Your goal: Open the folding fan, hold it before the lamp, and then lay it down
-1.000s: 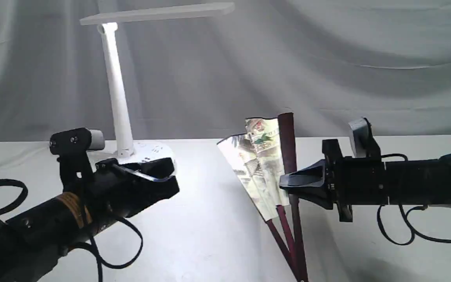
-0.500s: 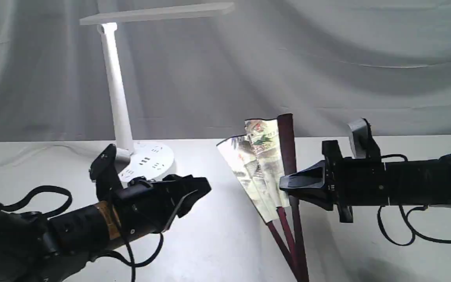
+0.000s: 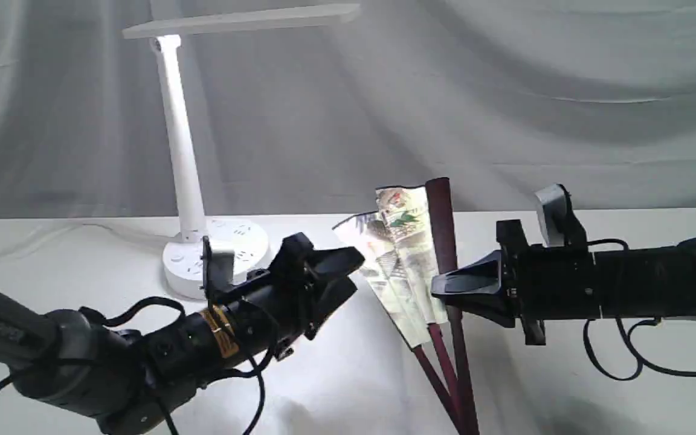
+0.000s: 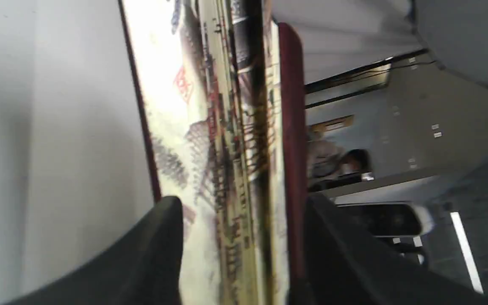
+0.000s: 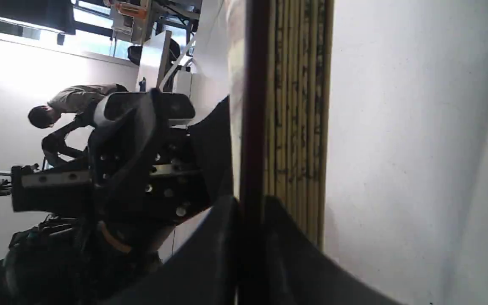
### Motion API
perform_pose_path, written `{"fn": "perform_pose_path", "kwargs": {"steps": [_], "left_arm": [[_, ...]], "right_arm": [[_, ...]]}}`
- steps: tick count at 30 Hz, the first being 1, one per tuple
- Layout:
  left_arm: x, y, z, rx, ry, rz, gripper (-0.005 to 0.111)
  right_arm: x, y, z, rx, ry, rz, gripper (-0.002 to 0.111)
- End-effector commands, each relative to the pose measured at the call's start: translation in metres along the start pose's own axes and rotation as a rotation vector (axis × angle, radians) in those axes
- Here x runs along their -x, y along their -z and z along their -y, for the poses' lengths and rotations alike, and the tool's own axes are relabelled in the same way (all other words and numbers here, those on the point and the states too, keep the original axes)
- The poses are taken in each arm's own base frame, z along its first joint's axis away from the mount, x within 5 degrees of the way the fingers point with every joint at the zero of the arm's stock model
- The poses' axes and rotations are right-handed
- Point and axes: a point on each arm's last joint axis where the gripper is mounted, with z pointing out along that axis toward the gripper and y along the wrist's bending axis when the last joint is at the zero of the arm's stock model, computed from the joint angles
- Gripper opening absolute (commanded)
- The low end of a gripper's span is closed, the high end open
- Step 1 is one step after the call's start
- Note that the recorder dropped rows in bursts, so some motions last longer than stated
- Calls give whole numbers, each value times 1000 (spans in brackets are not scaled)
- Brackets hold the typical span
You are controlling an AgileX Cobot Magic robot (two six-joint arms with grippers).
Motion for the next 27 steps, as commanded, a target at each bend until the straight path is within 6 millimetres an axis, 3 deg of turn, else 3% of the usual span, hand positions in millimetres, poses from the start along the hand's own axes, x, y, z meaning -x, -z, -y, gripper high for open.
{"fn": "perform_pose_path", "kwargs": {"steps": [1, 7, 19, 27], "left_arm": [[9, -4, -7, -106, 129, 11, 45], [18, -8, -22, -97, 155, 26, 45], [29, -25, -15, -63, 84, 2, 45], [28, -25, -25, 40, 82, 4, 45]], "right_arm": [[2, 2, -9, 32, 30, 8, 0], [4, 2, -10, 43, 20, 31, 0], [1, -7, -14, 54, 23, 15, 0], [3, -7, -15, 63, 15, 33, 0]]}}
